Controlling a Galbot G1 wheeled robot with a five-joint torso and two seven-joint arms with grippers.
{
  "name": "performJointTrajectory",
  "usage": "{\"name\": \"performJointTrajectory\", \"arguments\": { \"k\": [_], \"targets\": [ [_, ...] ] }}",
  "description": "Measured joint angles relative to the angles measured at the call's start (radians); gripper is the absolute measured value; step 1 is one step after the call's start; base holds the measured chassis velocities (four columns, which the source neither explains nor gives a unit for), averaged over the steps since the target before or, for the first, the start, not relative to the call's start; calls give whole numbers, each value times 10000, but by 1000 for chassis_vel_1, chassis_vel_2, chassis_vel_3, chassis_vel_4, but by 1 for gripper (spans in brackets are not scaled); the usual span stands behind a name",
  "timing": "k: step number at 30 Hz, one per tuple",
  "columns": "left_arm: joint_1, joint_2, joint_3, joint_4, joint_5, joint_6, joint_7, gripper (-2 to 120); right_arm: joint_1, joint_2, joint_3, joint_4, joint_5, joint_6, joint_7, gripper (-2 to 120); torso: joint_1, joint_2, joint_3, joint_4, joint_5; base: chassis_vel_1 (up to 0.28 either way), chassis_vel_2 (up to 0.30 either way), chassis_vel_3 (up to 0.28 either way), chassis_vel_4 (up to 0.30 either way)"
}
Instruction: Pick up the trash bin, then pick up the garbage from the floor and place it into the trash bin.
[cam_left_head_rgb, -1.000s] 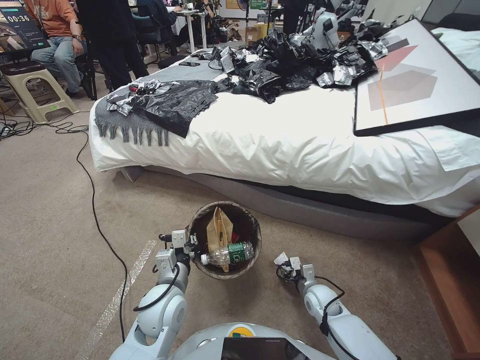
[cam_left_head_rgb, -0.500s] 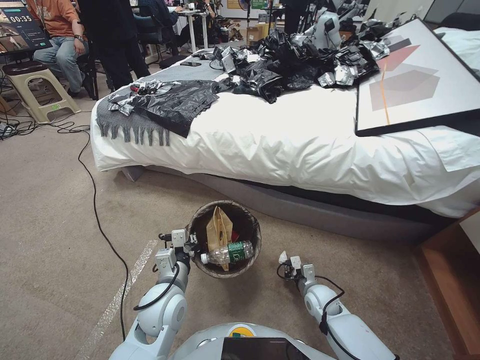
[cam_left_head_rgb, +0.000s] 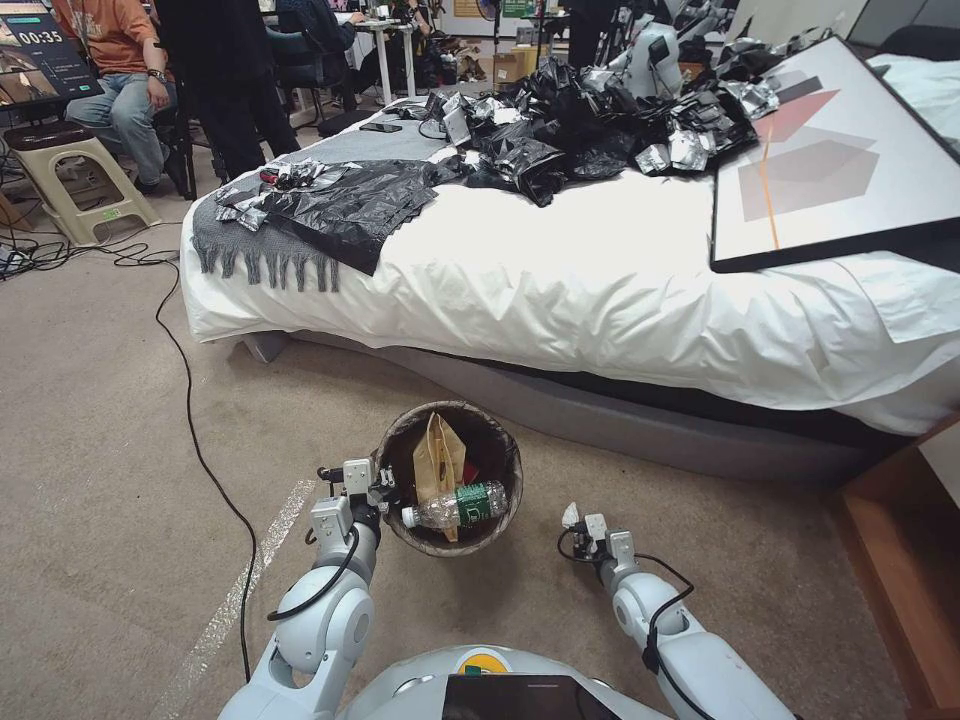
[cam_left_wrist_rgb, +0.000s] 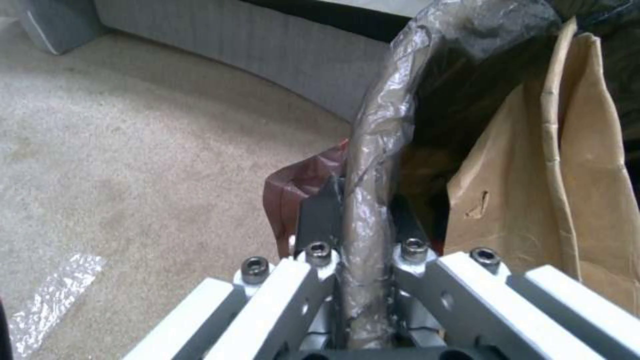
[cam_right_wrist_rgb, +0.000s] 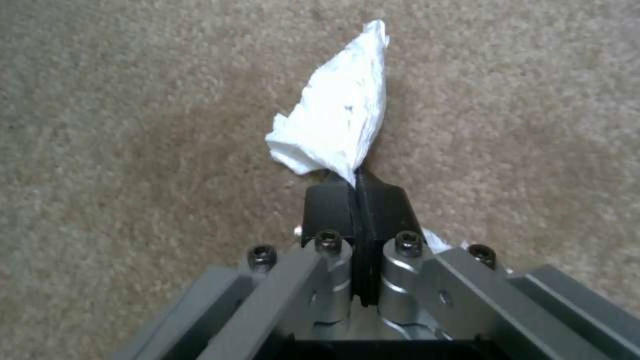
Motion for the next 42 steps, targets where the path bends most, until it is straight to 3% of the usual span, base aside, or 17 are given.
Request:
{"name": "performJointTrajectory", "arguments": {
  "k": [6,13,16,19,21,23,31,42],
  "targets": [
    [0,9,7,35,-4,-17,1,0,-176,-44,137,222,-184,482,184,0,0,-1,1,-4,-2,0,0,0,0],
    [-28,33,4,162,-27,-22,2,0,-707,-109,447,1483,-402,1357,585,0,0,-1,1,-2,0,0,0,0,0],
    [-29,26,58,201,-36,-22,2,0,-973,-140,590,2441,-686,2019,672,0,0,-1,1,-1,0,0,0,0,0],
    [-29,21,130,209,-35,-18,6,0,-1214,-140,708,4148,-1204,3341,561,0,0,-1,0,1,-1,0,0,0,0],
    [-30,24,141,209,-35,-12,7,0,-1241,-149,711,4550,-1352,3582,477,0,0,-1,0,1,0,0,0,0,0],
    [-33,28,169,209,-35,23,10,0,-1317,-294,553,5860,-1649,3859,297,0,0,-1,0,1,-1,0,0,0,0],
    [-15,-36,304,185,-37,110,39,0,-1180,-709,-254,7768,-2218,3788,-494,0,0,-1,0,0,0,0,0,0,0],
    [9,-132,358,83,-194,311,2,0,-751,-778,-1304,7400,-2409,3562,-529,0,0,-1,0,0,0,0,0,0,0]
  ]
}}
